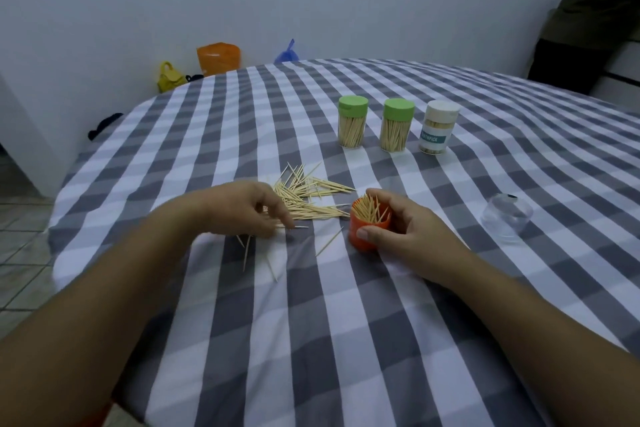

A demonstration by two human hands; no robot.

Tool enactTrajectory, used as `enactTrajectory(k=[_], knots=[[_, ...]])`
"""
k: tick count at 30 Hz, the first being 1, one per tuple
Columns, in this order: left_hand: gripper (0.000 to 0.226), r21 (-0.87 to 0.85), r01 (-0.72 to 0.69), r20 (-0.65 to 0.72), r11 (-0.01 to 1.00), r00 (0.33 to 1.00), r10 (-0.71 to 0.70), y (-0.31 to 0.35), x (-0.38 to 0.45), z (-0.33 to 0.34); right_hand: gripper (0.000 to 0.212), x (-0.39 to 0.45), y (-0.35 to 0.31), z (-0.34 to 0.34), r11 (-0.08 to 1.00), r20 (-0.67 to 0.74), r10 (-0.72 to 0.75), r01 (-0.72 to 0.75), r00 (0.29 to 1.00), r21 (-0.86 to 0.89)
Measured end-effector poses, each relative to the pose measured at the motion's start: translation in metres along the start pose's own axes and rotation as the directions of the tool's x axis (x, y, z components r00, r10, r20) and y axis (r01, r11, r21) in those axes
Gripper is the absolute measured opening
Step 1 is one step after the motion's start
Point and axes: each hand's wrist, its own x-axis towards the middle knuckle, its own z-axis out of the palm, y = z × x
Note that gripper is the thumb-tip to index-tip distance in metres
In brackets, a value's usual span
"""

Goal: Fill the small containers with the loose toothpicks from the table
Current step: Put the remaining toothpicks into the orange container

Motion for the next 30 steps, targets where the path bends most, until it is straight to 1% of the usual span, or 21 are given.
enactTrajectory(k=[2, 4, 6, 9, 11, 13, 16, 20, 22, 24, 25, 27, 30], knots=[[0.03, 0.036, 0.047, 0.138, 0.998, 0.989, -0.052, -0.003, -0.01, -0.004, 0.068, 0.0, 0.001, 0.0, 1.0, 0.001, 0.0, 0.0, 1.0, -0.006], [0.039, 0.076, 0.081, 0.197, 0.994, 0.976, -0.094, -0.005, -0.017, -0.006, 0.068, 0.001, 0.001, 0.0, 1.0, 0.005, 0.003, -0.003, 1.0, -0.007], [0.042, 0.065, 0.083, 0.197, 0.994, 0.976, -0.095, -0.007, -0.02, -0.006, 0.068, 0.001, 0.001, 0.0, 1.0, 0.006, 0.002, -0.002, 1.0, 0.001], [0.042, -0.005, 0.105, 0.191, 0.995, 0.976, -0.102, -0.011, -0.024, -0.008, 0.067, 0.0, 0.001, 0.001, 1.0, -0.005, 0.001, -0.001, 1.0, 0.022], [0.046, 0.021, 0.097, 0.197, 0.995, 0.975, -0.1, -0.015, -0.027, -0.01, 0.067, -0.001, 0.001, 0.001, 1.0, -0.01, 0.001, -0.001, 1.0, 0.018], [0.042, 0.036, 0.084, 0.186, 0.996, 0.978, -0.09, -0.018, -0.029, -0.009, 0.067, -0.001, 0.001, 0.001, 1.0, -0.015, -0.003, 0.003, 1.0, 0.009], [0.026, 0.057, 0.035, 0.111, 0.998, 0.993, -0.041, -0.018, -0.028, -0.004, 0.067, -0.001, 0.0, 0.003, 1.0, -0.025, -0.009, 0.009, 1.0, 0.001], [0.012, 0.165, -0.045, -0.037, 0.985, 0.998, 0.052, -0.018, -0.017, 0.006, 0.066, -0.001, 0.001, 0.003, 1.0, -0.031, -0.011, 0.011, 0.999, -0.013], [0.009, 0.222, -0.041, -0.139, 0.974, 0.988, 0.073, -0.02, -0.011, 0.012, 0.066, -0.002, 0.001, 0.003, 1.0, -0.032, -0.012, 0.011, 0.999, -0.021], [0.008, 0.249, 0.005, -0.27, 0.968, 0.961, 0.064, -0.024, -0.005, 0.016, 0.066, -0.002, 0.0, 0.004, 0.999, -0.03, -0.012, 0.011, 0.999, -0.031], [0.009, 0.25, 0.031, -0.321, 0.968, 0.946, 0.053, -0.026, -0.003, 0.018, 0.066, -0.002, 0.0, 0.004, 0.999, -0.029, -0.012, 0.011, 1.0, -0.036], [0.021, 0.242, 0.062, -0.364, 0.968, 0.931, 0.031, -0.029, -0.002, 0.018, 0.066, -0.002, -0.001, 0.004, 0.999, -0.028, -0.01, 0.009, 1.0, -0.034], [0.048, 0.179, 0.089, -0.314, 0.98, 0.949, -0.029, -0.027, -0.006, 0.013, 0.066, -0.002, 0.0, 0.004, 0.999, -0.029, -0.012, 0.011, 0.999, -0.031]])
